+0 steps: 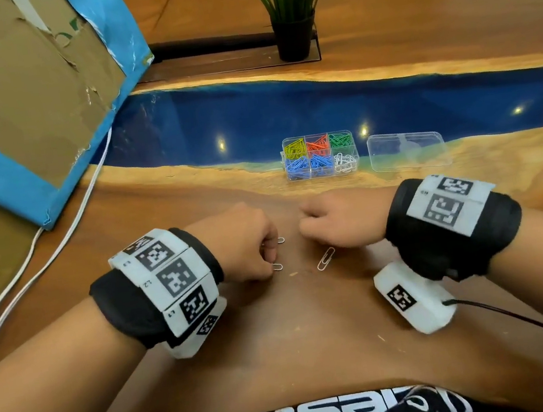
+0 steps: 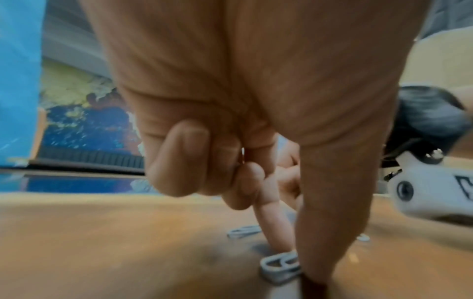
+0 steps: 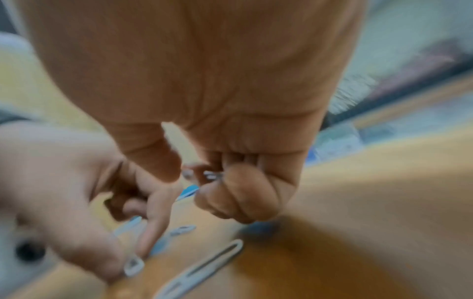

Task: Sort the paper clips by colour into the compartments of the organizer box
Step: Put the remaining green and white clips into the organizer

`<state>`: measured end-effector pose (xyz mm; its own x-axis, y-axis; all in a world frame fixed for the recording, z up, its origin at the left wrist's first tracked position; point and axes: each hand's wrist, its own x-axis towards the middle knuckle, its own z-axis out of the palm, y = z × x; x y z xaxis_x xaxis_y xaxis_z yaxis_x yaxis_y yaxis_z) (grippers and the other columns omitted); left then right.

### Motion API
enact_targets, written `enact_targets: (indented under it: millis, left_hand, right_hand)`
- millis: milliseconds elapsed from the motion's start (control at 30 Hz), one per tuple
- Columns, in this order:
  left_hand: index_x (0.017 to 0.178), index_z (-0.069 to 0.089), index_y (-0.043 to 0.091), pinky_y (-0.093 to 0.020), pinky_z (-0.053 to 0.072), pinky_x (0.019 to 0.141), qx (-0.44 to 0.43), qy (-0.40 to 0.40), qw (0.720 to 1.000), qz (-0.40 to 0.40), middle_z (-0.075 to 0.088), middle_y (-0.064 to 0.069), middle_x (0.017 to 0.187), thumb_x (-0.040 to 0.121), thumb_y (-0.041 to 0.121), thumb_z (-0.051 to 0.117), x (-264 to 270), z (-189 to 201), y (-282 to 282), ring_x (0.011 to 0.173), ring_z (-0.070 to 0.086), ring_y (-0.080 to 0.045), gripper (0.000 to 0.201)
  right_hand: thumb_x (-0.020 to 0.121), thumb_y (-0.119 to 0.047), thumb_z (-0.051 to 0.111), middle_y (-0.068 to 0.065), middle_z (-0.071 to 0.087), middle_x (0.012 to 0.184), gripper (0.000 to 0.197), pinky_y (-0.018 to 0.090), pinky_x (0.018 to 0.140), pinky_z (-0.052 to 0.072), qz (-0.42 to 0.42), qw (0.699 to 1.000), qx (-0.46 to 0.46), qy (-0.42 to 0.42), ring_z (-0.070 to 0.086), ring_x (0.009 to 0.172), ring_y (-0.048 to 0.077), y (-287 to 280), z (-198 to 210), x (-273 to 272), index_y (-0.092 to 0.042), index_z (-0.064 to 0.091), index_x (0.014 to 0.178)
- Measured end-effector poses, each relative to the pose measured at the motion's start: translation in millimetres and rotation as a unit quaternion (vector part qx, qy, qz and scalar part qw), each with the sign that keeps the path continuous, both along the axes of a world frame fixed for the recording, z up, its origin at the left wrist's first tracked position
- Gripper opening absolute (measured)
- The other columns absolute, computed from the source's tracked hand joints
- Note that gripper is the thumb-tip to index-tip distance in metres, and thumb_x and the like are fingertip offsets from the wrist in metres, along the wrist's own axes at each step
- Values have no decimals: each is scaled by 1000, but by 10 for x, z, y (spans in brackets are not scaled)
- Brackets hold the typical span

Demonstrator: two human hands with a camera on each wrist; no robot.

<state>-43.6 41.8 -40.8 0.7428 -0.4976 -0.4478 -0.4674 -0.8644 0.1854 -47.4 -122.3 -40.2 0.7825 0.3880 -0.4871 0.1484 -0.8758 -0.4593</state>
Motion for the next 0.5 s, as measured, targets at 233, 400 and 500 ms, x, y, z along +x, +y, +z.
enact_targets:
  millis: [233,400,500]
  left_hand:
    - [66,58,22,-21,39,51,4,29,1000,7,53,8,59,74,23,65,-27,-25,6,56,48,-7,11]
    - [63,37,18,-28,31,56,-24,32,999,24,43,0,61,81,17,54,11,15,16,61,38,-20,25]
    - [65,38,16,-29,31,59,-69,72,993,71,40,-1,63,90,15,45,71,5,22,61,36,-20,26]
  right_hand:
    - [89,-10,38,2,44,61,13,18,41,33,-155,963,180,131,37,51,15,-183,46,11,-13,49,82]
    - [84,-21,61,-12,52,67,12,18,58,35,86,995,-28,-42,48,66,6,-132,51,-149,-22,63,96]
    - [83,-20,61,-9,54,79,11,22,61,37,145,981,-86,-96,53,79,14,-43,32,-197,-23,64,93]
